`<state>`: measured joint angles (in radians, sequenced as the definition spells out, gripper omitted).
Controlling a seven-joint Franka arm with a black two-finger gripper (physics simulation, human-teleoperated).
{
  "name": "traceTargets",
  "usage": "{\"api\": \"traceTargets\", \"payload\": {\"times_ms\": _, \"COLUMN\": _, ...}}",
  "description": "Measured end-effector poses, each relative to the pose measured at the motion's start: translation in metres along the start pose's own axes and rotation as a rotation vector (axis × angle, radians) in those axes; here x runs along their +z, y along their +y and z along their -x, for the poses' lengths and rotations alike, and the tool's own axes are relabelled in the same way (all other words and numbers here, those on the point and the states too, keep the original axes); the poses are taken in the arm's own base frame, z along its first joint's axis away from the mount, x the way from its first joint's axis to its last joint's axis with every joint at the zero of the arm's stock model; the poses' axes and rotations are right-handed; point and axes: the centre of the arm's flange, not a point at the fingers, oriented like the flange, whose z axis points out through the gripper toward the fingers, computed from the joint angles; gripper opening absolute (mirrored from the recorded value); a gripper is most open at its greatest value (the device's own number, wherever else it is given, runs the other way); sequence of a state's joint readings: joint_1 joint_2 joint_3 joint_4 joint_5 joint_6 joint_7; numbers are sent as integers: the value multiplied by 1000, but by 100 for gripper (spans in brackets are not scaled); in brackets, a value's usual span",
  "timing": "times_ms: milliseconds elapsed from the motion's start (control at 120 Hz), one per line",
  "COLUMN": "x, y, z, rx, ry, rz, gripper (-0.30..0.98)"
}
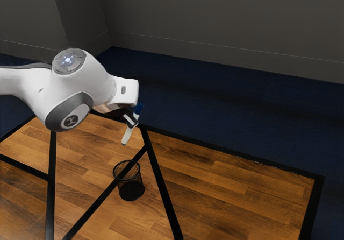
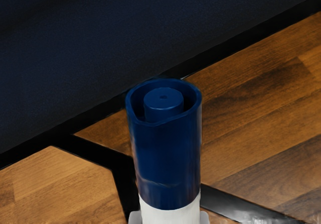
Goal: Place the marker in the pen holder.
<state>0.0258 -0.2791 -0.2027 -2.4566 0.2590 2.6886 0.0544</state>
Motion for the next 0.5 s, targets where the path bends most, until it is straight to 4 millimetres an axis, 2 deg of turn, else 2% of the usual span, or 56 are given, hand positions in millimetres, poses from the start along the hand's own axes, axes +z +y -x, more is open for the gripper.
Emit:
{"api": "traceTargets", "payload": {"times_ms": 58, "x": 4, "y": 11, "z": 9, "rx": 0, "ry": 6, "rz": 6, "gripper": -10}}
{"api": "traceTargets", "payload": {"times_ms": 167, "x": 2, "y": 24, "z": 11, "rx": -4, "ry": 33, "rz": 11, "gripper": -10}}
{"api": "traceTargets", "payload": {"times_ms": 233, "x": 7, "y": 30, "z": 25, "rx": -16, "ry": 18, "rz": 14, "gripper": -10}}
{"api": "traceTargets", "payload": {"times_ms": 333, "x": 12, "y": 35, "z": 42, "rx": -42, "ry": -1, "rz": 16, "gripper": -10}}
{"api": "traceTargets", "payload": {"times_ms": 500, "x": 16, "y": 38, "z": 48, "rx": -81, "ry": -13, "rz": 20, "gripper": -10}}
